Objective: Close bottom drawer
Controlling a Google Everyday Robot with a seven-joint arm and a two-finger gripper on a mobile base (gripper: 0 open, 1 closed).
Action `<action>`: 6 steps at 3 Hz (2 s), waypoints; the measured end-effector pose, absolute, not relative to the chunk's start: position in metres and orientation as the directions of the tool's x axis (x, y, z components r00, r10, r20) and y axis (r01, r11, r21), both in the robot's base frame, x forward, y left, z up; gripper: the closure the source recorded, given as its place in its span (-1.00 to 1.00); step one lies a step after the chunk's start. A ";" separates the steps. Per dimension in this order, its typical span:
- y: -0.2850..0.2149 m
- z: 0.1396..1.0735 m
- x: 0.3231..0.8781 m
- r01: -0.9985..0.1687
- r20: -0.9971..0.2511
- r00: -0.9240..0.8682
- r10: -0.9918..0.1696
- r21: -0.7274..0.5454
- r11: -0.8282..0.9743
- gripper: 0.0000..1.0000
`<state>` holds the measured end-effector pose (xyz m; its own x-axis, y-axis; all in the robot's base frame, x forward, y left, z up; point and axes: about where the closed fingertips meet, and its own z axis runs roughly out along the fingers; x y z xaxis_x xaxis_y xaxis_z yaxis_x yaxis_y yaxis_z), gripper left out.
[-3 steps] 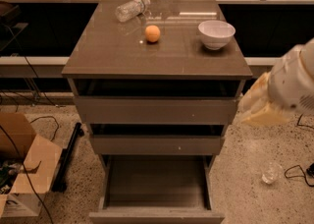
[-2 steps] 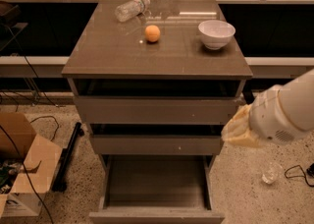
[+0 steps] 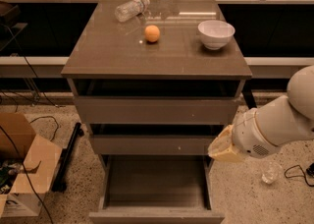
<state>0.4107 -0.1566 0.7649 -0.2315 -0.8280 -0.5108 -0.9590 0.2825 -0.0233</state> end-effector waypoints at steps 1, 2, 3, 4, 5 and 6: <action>-0.151 0.752 0.415 -0.963 -0.489 -0.216 -0.845 -0.037 0.267 1.00; -0.139 0.721 0.420 -0.966 -0.508 -0.194 -0.839 -0.052 0.254 1.00; -0.133 0.673 0.429 -0.965 -0.563 -0.168 -0.809 -0.075 0.252 1.00; -0.142 0.635 0.430 -0.958 -0.633 -0.192 -0.750 -0.046 0.284 1.00; -0.149 0.580 0.429 -0.951 -0.681 -0.263 -0.684 0.062 0.304 1.00; -0.144 0.560 0.424 -0.948 -0.689 -0.288 -0.665 0.107 0.300 1.00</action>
Offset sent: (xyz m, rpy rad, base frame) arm 0.0294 0.0330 -0.0877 0.0305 -0.1062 0.0187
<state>0.4238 -0.1442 0.5597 -0.2882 -0.6649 -0.6891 -0.9479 0.3000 0.1069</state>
